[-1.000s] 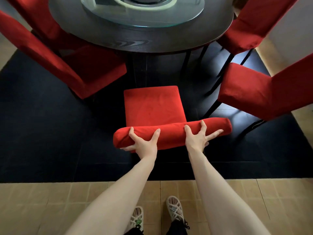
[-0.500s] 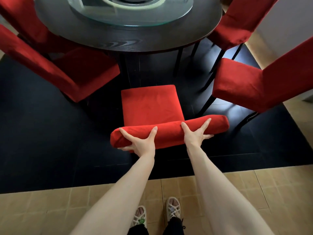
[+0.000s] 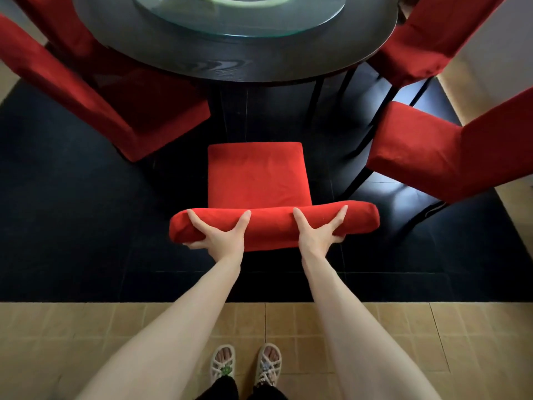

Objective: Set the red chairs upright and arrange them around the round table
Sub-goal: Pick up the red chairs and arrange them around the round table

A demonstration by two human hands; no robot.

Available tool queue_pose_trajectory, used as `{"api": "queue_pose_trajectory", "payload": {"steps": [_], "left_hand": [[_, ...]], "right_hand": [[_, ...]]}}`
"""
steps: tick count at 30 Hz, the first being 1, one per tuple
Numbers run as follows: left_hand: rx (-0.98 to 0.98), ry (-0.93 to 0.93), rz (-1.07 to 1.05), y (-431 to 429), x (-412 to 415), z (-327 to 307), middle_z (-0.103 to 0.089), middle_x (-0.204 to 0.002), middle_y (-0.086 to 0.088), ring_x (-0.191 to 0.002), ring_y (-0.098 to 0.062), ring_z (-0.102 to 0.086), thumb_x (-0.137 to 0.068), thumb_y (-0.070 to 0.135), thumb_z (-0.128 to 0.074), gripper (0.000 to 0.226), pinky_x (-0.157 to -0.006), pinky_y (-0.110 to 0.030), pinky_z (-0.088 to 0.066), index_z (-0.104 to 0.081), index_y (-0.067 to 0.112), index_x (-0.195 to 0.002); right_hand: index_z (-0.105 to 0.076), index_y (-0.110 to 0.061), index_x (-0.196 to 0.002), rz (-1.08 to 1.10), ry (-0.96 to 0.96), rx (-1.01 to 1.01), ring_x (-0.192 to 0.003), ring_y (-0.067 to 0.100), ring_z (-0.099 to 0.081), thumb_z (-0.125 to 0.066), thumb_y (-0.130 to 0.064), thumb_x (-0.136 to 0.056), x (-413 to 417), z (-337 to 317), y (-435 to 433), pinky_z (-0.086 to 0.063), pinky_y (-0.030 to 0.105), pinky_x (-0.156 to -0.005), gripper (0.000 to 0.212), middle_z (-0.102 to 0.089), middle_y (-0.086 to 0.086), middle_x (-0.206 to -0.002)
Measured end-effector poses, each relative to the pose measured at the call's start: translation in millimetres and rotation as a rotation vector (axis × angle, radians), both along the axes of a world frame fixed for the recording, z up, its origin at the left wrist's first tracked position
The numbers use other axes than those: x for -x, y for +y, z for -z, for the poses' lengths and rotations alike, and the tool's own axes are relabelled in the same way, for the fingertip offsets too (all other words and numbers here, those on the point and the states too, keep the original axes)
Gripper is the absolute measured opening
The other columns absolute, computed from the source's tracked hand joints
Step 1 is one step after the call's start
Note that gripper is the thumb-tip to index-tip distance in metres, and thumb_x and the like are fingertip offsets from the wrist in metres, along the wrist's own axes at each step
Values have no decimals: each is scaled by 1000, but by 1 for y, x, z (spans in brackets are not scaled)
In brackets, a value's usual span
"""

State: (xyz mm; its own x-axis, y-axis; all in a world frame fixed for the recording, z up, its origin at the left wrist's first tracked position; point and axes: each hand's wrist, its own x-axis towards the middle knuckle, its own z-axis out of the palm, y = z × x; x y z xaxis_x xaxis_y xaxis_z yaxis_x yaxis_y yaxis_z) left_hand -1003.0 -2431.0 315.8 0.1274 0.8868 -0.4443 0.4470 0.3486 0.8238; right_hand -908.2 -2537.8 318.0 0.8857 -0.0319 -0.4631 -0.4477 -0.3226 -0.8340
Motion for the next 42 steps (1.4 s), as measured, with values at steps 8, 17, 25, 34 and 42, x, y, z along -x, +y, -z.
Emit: {"api": "queue_pose_trajectory", "payload": {"steps": [8,17,25,34,42], "left_hand": [[-16,16,28,22,-10,2,22,-153,-31,-115,-45,-55,-63,53,-85,124,-92,-38,-46,5,51,-147],[-15,25,77,57,-31,3,26,-151,-33,-111,-44,-59,-61,56,-85,125,-84,-31,-40,6,52,-147],[-1,-5,93,77,-50,2,28,-151,-32,-112,-44,-58,-62,53,-86,126,-86,-30,-41,6,51,-148],[31,-62,49,91,-73,0,29,-152,-27,-117,-42,-54,-62,48,-88,126,-97,-40,-45,5,54,-147],[19,-81,-19,95,-104,1,24,-154,-25,-94,-25,-46,-61,48,-89,126,-87,-31,-40,4,56,-146]], "right_hand": [[5,-52,-149,-6,9,-25,-119,42,-53,-81,-44,-75,-8,0,17,-43,38,-96,115,10,29,-154],[5,-54,-147,45,-2,-40,-119,41,-52,-80,-45,-75,-25,3,47,-42,36,-92,112,9,28,-154],[5,-54,-147,57,-8,1,-112,41,-56,-80,-46,-75,-43,3,68,-45,37,-94,111,10,30,-152],[10,-49,-149,-15,17,16,-116,44,-54,-78,-46,-78,-70,-2,80,-45,41,-101,114,18,34,-151],[12,-48,-149,-68,-1,31,-112,43,-56,-78,-48,-77,-105,0,87,-45,37,-97,115,18,37,-150]]}}
